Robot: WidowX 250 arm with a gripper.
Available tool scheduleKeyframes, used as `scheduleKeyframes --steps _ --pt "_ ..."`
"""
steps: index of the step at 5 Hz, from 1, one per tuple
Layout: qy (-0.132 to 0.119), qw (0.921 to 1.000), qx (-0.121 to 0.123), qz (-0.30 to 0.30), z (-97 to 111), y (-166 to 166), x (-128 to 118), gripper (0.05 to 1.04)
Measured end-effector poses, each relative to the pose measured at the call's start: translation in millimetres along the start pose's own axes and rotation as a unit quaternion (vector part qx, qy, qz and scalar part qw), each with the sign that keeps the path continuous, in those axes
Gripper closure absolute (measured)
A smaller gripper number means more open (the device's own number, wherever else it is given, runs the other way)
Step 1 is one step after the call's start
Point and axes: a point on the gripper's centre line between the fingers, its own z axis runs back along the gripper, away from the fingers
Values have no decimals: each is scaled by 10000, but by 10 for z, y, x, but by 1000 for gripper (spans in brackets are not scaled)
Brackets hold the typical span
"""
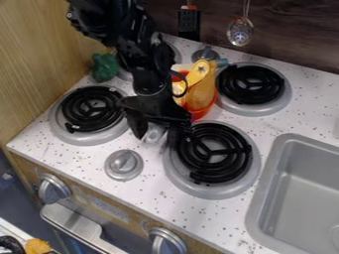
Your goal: Moved the orange pot between the four burner
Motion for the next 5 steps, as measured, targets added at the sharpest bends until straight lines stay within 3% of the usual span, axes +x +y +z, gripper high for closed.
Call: scheduleKeyframes --steps 3,4,5 --pt "-19 9998 -77 -155 251 -123 124 85" --pt "51 9997 169 -179 317 -108 172 85" --pt "77 9996 225 -148 471 -211 244 85"
